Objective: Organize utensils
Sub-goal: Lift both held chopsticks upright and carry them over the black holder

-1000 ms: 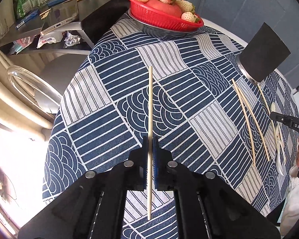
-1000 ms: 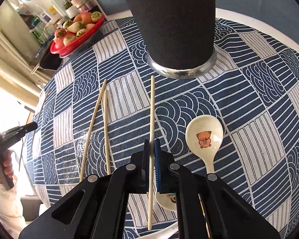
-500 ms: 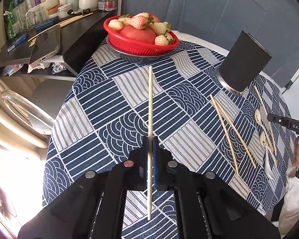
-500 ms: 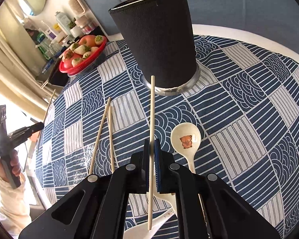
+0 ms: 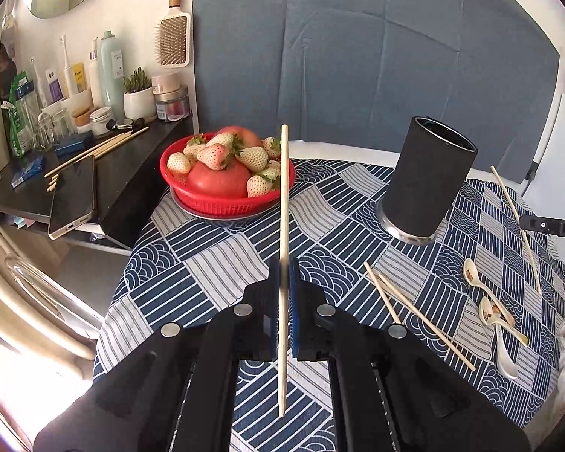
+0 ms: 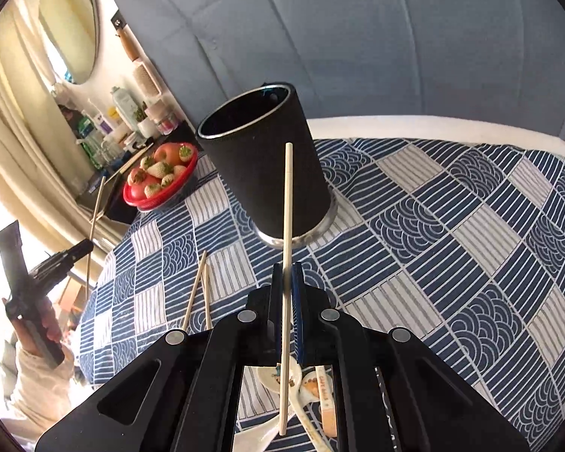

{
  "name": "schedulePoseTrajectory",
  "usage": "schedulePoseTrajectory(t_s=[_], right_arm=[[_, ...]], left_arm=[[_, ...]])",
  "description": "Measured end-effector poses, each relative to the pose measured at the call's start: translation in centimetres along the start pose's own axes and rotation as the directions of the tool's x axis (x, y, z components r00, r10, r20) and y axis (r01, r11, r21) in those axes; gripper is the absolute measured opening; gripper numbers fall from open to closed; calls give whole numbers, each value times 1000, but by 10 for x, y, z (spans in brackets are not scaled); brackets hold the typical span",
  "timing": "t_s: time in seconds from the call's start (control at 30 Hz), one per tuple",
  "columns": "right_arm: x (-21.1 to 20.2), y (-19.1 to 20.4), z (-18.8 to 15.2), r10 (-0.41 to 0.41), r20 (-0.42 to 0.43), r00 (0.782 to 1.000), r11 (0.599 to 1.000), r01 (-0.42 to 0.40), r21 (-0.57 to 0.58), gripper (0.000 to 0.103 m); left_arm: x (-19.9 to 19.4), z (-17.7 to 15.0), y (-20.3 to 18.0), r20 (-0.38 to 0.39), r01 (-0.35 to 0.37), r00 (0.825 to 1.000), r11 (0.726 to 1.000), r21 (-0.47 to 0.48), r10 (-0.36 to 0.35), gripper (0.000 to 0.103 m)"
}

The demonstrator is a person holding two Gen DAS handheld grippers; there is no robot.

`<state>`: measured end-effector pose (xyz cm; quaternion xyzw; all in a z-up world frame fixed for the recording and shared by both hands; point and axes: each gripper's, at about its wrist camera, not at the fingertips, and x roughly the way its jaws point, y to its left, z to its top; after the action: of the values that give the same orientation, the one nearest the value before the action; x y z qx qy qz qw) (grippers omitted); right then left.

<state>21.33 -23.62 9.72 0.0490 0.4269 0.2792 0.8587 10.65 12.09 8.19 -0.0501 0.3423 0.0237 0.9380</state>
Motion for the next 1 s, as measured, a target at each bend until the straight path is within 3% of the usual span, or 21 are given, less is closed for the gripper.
schedulePoseTrajectory(t_s=[0.27, 0.47, 0.73, 1.0], right_arm=[[-19, -9, 13, 33, 95, 995, 998, -38, 44, 5], [-34, -4, 25, 91, 208, 974, 993, -104, 56, 5], [-48, 11, 46, 145, 319, 936, 987, -157, 12, 5], [-50, 16, 71, 170, 392, 904, 984, -175, -22, 5]], left_arm=[[9, 13, -22, 41, 41, 998, 998, 38, -43, 5], [5, 33, -48, 111, 93, 989, 993, 78, -102, 5], [-9, 69, -71, 212, 175, 958, 979, 109, -195, 5], [-19, 97, -77, 296, 209, 926, 971, 113, -234, 5]])
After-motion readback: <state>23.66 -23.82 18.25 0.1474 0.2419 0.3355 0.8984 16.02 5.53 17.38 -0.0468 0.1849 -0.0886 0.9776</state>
